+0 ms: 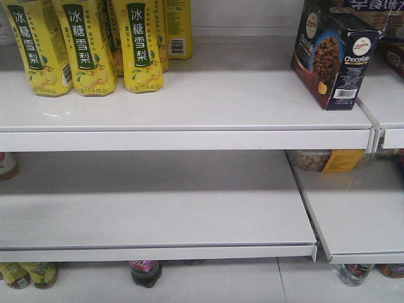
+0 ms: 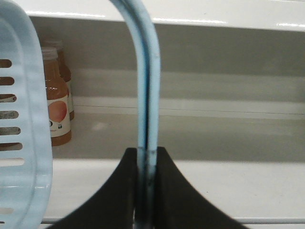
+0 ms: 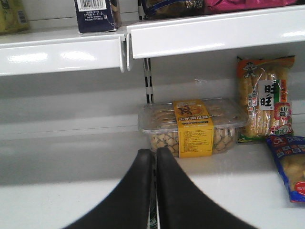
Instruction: Left arm holds basket, right arm returns cookies
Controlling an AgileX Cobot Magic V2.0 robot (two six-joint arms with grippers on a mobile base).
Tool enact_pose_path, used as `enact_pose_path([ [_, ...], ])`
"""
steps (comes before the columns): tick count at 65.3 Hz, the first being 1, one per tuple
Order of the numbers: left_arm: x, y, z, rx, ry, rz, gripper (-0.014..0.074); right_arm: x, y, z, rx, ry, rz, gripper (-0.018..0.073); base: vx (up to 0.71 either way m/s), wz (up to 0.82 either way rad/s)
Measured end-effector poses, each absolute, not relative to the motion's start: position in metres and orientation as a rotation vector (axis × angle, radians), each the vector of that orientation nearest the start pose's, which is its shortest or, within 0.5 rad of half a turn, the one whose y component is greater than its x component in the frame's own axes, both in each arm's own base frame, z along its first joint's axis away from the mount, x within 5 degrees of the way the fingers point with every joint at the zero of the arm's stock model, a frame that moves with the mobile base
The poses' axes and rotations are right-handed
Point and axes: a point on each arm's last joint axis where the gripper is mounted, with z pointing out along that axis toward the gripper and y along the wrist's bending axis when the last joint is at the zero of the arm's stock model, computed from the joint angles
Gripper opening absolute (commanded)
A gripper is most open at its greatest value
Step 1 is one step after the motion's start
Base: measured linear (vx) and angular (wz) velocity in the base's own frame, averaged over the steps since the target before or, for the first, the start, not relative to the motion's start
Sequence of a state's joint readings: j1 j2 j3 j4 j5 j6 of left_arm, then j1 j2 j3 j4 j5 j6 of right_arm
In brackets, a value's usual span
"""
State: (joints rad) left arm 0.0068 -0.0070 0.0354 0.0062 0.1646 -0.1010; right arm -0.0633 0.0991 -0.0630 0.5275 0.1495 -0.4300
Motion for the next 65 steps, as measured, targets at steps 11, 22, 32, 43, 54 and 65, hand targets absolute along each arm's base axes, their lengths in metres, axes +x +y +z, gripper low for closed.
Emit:
enact_pose_path([
  [11,0.0568,-0.0004,0.1866,-0.072,1.676,-0.077,-0.0003,0.0629,0.0029,0.2169,0.071,1.648,0.084,-0.0011,0.0,0.0],
  [22,0.0568,-0.0006,0.1866,-0.07,1.676,-0.079,-0.0003,0.0629,0.0029,0.2169,0.071,1.648,0.084,-0.0011,0.0,0.0],
  [32,0.0568,-0.0006,0.1866,-0.07,1.676,-0.079,-0.0003,0.0629,0.0029,0.2169,0.071,1.648,0.084,-0.0011,0.0,0.0],
  [43,0.0568,-0.0006,0.1866,-0.07,1.676,-0.079,-0.0004,0.0629,0.0029,0.2169,0.071,1.648,0.084,-0.0011,0.0,0.0],
  [54,0.0568,-0.0006,0.1866,-0.07,1.676,-0.079,-0.0003,0.0629,0.0029,0.2169,0.071,1.648,0.084,-0.0011,0.0,0.0],
  [65,0.0568,-0.0006,0.1866,-0.07,1.676,-0.079,-0.0003,0.0629,0.0029,0.2169,0.071,1.648,0.084,-0.0011,0.0,0.0],
])
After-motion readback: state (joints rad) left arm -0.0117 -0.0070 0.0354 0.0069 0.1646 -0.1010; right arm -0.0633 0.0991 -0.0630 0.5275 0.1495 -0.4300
